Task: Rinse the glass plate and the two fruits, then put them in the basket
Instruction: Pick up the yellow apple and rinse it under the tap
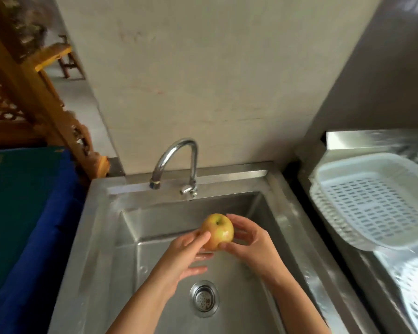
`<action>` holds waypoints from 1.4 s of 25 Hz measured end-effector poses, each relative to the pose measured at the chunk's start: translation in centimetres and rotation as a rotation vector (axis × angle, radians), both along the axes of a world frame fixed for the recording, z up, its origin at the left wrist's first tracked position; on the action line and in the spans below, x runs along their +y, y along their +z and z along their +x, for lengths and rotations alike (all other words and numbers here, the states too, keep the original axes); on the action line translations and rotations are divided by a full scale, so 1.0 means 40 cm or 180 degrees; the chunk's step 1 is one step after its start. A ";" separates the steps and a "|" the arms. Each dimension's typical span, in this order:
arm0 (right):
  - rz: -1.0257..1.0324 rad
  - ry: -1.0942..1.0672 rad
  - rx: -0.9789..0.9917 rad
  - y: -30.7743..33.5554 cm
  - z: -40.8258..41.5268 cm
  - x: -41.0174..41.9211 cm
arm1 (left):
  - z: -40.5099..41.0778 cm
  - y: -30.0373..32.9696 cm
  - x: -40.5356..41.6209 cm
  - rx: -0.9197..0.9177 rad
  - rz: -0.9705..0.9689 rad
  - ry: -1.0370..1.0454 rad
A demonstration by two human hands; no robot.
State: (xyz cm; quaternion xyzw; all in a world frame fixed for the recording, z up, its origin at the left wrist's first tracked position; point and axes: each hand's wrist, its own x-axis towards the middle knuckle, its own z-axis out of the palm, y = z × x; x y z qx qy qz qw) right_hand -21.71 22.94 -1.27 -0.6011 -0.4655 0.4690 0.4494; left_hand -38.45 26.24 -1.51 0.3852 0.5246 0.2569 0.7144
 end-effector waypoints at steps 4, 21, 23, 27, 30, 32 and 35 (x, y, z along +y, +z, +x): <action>0.0141 -0.0798 -0.0028 0.106 0.163 -0.198 | 0.181 0.105 -0.093 0.0009 0.0756 -0.0743; 0.0043 -0.1885 -0.0213 -0.002 0.925 -0.662 | 1.065 -0.002 -0.399 0.0610 0.1503 -0.2537; -0.0025 -0.1858 -0.0217 -0.043 0.958 -0.653 | 1.097 -0.034 -0.396 0.0785 0.1488 -0.2564; -0.0108 -0.1808 -0.0133 -0.100 0.986 -0.644 | 1.114 -0.078 -0.396 0.0964 0.1509 -0.2592; -0.0138 -0.1805 -0.0062 -0.112 0.988 -0.643 | 1.111 -0.084 -0.396 0.0984 0.1514 -0.2564; -0.0209 -0.1761 -0.0116 -0.111 0.990 -0.642 | 1.110 -0.081 -0.397 0.0986 0.1479 -0.2621; -0.0349 -0.1661 -0.0160 -0.101 0.993 -0.636 | 1.111 -0.070 -0.396 0.1039 0.1407 -0.2772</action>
